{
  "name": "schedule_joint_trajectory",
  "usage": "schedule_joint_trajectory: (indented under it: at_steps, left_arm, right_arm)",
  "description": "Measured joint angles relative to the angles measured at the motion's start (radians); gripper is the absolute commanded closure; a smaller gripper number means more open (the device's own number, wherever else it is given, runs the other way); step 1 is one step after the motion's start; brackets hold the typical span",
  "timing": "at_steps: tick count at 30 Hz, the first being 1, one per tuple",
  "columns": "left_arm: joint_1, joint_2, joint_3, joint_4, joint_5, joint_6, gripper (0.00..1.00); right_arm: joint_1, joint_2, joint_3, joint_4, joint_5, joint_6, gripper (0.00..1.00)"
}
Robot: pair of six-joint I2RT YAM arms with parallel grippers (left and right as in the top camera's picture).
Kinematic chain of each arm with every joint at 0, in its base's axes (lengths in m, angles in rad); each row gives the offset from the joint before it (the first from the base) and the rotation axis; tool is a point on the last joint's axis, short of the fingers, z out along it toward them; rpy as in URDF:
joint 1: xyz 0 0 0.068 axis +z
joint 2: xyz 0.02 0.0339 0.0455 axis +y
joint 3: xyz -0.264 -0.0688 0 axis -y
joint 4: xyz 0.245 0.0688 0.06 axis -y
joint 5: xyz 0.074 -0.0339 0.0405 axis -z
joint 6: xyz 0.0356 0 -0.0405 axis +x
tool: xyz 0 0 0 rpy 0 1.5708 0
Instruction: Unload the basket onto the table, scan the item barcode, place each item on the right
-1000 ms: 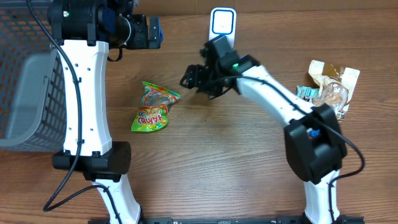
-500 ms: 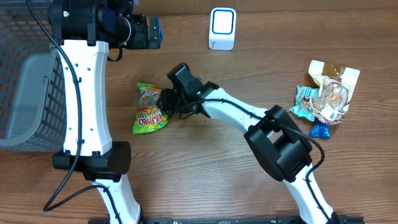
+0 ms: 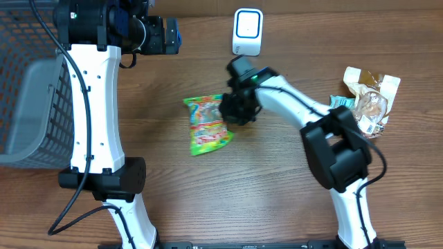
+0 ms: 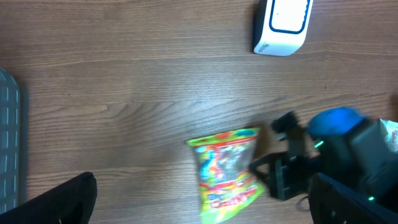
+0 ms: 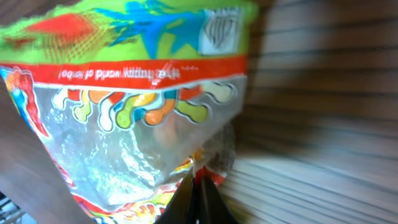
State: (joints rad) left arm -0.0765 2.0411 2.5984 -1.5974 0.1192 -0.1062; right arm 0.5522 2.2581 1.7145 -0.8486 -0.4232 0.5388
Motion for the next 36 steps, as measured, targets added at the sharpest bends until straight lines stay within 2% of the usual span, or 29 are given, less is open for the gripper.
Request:
schedule_joint_trajectory:
  at_steps: [3,7,9,14,18,22,28,36]
  left_arm:
    - [0.0,0.0,0.0,0.0,0.0,0.0,0.0]
    - [0.0,0.0,0.0,0.0,0.0,0.0,0.0]
    - [0.0,0.0,0.0,0.0,0.0,0.0,0.0]
    - [0.0,0.0,0.0,0.0,0.0,0.0,0.0]
    - [0.0,0.0,0.0,0.0,0.0,0.0,0.0]
    - [0.0,0.0,0.0,0.0,0.0,0.0,0.01]
    - [0.0,0.0,0.0,0.0,0.0,0.0,0.0]
    - [0.0,0.0,0.0,0.0,0.0,0.0,0.0]
  right_arm:
    - [-0.074,-0.029,0.0,-0.11,-0.021,-0.148,0.54]
    - [-0.117,-0.055,0.022,-0.192,-0.014,-0.319,0.43]
    - [-0.118,-0.067,0.051,-0.204,0.024,-0.375,0.38]
    - [-0.06,-0.126,0.099,-0.18,0.134,-0.433,0.37]
    - [0.074,-0.138,0.093,-0.046,0.25,-0.409,0.28]
    - [0.198,-0.138,0.074,0.01,0.425,-0.316,0.26]
    - [0.209,-0.082,0.073,-0.001,0.506,-0.224,0.22]
    - [0.207,-0.024,0.065,0.027,0.515,-0.146,0.22]
